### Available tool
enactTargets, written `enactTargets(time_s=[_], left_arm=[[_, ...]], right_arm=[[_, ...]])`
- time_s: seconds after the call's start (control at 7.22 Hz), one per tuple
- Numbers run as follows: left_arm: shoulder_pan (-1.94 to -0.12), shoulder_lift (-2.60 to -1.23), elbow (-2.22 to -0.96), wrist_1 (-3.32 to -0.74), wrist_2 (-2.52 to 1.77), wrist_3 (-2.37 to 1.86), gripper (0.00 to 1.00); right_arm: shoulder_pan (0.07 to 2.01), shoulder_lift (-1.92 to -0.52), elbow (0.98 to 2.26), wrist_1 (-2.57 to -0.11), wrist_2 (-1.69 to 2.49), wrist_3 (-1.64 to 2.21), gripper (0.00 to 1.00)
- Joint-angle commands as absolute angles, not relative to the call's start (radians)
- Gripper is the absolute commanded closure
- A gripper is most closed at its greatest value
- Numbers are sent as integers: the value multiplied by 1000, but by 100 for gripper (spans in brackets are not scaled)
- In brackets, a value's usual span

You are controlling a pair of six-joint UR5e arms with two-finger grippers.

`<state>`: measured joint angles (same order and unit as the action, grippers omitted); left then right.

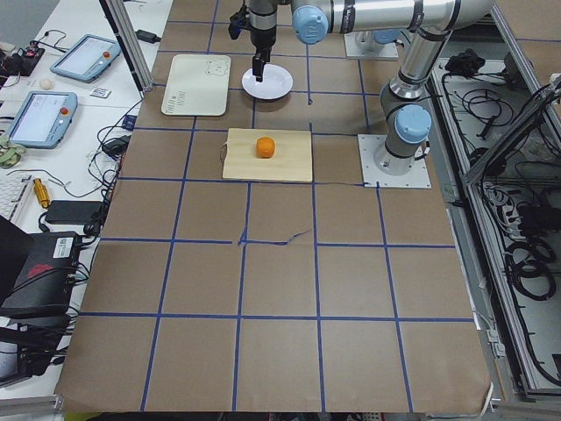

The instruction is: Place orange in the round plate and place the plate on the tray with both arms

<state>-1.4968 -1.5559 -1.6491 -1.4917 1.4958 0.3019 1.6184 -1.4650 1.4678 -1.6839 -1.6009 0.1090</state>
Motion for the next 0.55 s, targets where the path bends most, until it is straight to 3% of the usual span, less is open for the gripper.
enactTargets(time_s=[0.0, 0.42], left_arm=[[-1496, -1557, -1655, -1491, 1497, 302, 0], [-1496, -1557, -1660, -1488, 1496, 302, 0]], right_arm=[[1618, -1465, 1468, -1684, -1603, 109, 0], [1618, -1465, 1468, -1684, -1601, 109, 0]])
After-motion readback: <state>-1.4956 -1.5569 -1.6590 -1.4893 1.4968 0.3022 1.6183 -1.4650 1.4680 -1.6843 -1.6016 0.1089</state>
